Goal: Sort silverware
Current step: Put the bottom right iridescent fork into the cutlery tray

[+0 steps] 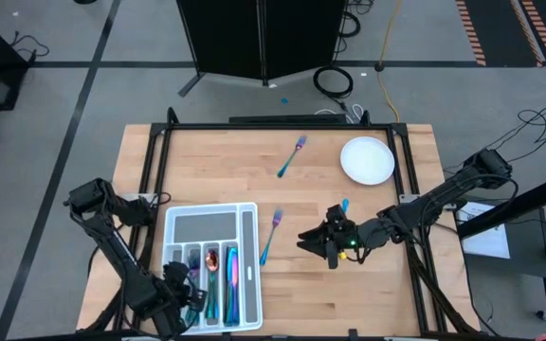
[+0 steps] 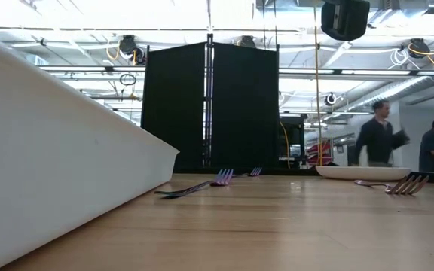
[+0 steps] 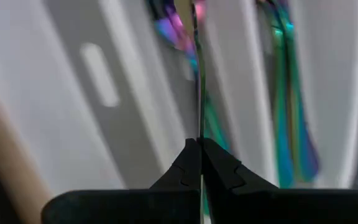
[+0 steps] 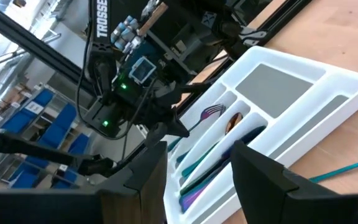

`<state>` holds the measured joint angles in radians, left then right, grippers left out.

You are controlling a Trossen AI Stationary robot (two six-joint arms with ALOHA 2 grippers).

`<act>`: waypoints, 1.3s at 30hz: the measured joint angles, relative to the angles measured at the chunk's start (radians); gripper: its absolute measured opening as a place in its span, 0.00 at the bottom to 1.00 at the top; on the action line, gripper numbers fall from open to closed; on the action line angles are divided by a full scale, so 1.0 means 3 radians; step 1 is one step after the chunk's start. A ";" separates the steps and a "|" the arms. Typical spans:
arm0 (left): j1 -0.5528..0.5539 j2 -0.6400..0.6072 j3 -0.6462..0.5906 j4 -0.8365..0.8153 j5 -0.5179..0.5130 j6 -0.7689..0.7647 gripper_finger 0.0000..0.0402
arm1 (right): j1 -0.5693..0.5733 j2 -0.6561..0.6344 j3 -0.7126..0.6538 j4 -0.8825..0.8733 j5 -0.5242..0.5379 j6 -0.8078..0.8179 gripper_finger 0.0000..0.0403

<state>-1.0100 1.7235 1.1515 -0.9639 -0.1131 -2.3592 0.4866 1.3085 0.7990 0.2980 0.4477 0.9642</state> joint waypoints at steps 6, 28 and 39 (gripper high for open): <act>0.0066 0.0049 0.0000 0.0151 -0.0032 -0.0037 0.02 | 0.0000 -0.0001 0.0000 -0.0072 -0.0031 0.0001 0.40; 0.0116 0.0048 0.0000 0.0150 0.0184 -0.0040 0.03 | 0.0000 -0.0002 0.0000 -0.0111 -0.0119 0.0026 0.40; 0.0184 0.0048 0.0000 0.0161 0.0200 -0.0059 0.12 | 0.0020 -0.0002 0.0000 -0.0111 -0.0148 0.0007 0.40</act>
<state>-0.9549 1.7378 1.1515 -0.9156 -0.0532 -2.3768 0.4927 1.3079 0.7990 0.2646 0.4034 0.9663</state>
